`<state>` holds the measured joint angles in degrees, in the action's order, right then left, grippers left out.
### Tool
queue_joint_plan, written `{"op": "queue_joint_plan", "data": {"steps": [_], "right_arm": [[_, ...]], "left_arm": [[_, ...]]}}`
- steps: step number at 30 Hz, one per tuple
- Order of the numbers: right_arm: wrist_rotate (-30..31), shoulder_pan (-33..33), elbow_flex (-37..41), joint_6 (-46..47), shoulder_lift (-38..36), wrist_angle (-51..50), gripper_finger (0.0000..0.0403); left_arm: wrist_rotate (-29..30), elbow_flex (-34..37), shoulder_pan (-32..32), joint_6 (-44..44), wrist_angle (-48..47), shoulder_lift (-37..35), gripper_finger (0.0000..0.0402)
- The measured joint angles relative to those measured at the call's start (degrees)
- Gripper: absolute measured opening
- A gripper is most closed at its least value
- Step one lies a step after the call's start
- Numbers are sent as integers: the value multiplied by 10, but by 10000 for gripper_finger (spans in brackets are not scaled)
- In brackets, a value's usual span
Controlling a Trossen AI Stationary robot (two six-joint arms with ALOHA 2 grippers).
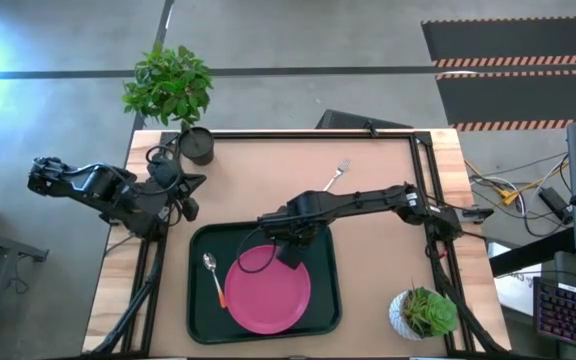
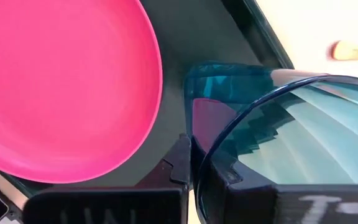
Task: Pick and place plate/cup/fork/spoon on tray
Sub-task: Put the blue cup into the black tray
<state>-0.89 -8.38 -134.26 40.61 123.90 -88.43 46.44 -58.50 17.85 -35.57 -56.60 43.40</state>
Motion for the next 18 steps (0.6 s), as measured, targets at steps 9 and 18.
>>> {"op": "queue_joint_plan", "data": {"steps": [9, 18], "right_arm": [[0, 0, 41, 3, 0, 4, 8], [-3, 0, 39, 4, 0, 16, 8]], "left_arm": [[0, 0, 0, 0, 0, 1, 0], [0, 0, 0, 0, 0, 0, 0]]}}
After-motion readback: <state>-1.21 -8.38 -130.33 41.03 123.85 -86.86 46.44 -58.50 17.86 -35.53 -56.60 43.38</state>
